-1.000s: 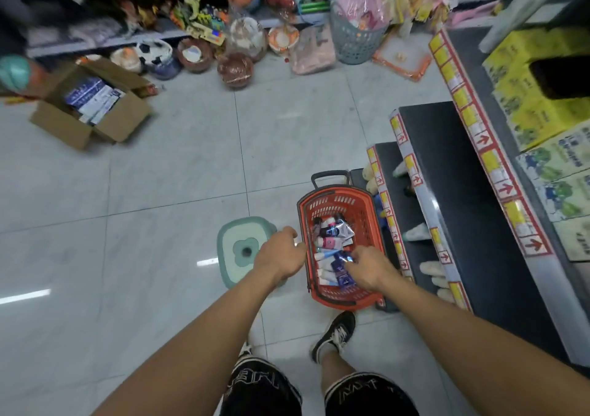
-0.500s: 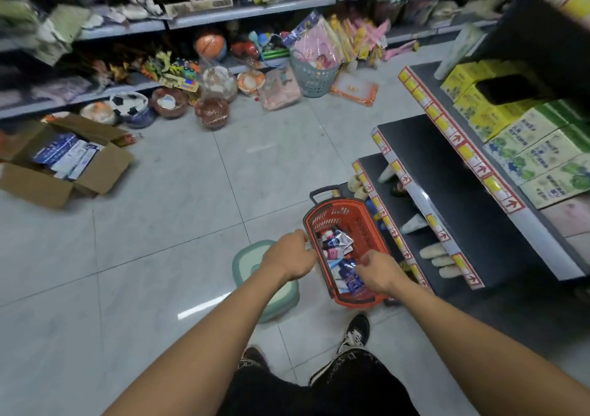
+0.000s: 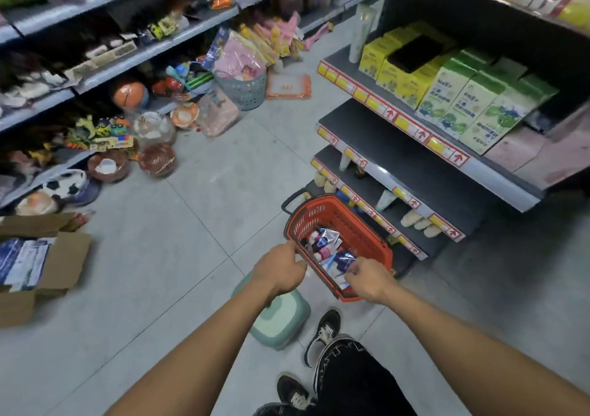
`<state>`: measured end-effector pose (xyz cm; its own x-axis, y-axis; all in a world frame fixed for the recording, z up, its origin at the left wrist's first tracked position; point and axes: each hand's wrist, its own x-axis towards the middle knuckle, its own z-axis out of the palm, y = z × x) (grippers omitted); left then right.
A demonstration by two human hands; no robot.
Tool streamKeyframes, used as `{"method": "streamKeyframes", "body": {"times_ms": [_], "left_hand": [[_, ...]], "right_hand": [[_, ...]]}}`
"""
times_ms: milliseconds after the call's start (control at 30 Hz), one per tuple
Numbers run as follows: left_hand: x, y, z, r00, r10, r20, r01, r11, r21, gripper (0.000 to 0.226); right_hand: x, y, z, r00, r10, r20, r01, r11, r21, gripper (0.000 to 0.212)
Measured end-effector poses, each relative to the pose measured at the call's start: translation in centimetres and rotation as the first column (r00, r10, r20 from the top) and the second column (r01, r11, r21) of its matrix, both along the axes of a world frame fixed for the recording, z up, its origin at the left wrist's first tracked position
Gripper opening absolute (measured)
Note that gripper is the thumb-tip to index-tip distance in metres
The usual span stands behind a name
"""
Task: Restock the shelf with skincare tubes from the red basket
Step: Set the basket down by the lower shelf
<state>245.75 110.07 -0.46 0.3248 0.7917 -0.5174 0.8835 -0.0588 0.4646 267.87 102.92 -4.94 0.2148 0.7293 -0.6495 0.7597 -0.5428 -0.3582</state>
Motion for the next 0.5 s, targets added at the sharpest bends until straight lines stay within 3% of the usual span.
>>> {"method": "streamKeyframes", "body": {"times_ms": [233, 500], "left_hand": [[6.1, 7.6, -0.4, 0.990, -0.131, -0.042, 0.132, 0.991, 0.005, 0.013], [14.1, 14.3, -0.4, 0.953, -0.289, -0.093, 0.287, 0.957, -0.037, 0.015]], "right_hand": [[5.8, 3.0, -1.8, 0.989, -0.146, -0.030, 0.144, 0.988, -0.051, 0.023], [12.9, 6.0, -1.9, 0.966, -0.256, -0.040, 0.253, 0.965, -0.067, 0.022]]}}
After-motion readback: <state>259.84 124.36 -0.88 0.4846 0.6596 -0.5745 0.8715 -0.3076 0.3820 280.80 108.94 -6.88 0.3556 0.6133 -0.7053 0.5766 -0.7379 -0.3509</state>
